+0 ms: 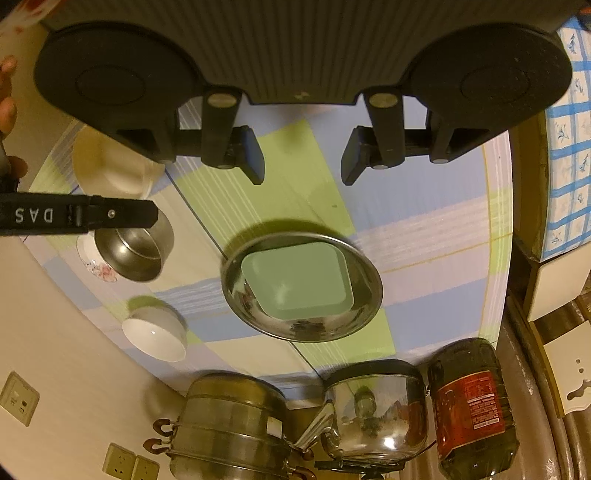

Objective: Organize plates and bowls
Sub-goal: 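Move both tools past the cream bowl toward the floral saucer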

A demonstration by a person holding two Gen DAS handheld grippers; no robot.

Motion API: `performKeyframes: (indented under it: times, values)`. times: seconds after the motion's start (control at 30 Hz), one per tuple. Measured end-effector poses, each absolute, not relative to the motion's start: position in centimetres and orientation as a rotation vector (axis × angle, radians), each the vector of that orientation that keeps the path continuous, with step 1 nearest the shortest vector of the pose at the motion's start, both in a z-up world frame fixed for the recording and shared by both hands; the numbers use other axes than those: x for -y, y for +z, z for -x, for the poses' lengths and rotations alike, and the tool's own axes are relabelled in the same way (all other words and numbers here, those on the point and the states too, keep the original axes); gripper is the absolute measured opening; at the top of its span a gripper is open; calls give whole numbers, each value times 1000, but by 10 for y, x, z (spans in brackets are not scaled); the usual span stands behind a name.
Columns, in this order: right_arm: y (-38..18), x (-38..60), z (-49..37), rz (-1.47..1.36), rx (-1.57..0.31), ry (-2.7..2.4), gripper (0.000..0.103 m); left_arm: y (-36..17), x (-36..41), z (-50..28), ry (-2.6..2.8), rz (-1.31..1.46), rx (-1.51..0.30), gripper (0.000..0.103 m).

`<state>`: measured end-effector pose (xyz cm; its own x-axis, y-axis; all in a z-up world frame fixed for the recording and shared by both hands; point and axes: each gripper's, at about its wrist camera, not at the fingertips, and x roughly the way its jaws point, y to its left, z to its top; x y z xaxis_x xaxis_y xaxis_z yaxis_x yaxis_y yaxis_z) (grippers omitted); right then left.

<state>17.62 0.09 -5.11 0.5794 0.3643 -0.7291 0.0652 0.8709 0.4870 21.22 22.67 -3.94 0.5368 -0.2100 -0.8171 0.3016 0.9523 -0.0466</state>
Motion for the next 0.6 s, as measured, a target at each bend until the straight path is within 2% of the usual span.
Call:
performKeyframes:
  times: [0.37, 0.6]
  values:
    - [-50, 31, -156, -374, -976, 287, 51, -34, -185, -180, -201, -62, -976, 43]
    - [-50, 80, -144, -327, -996, 355, 51, -31, -128, -155, -154, -33, -984, 43]
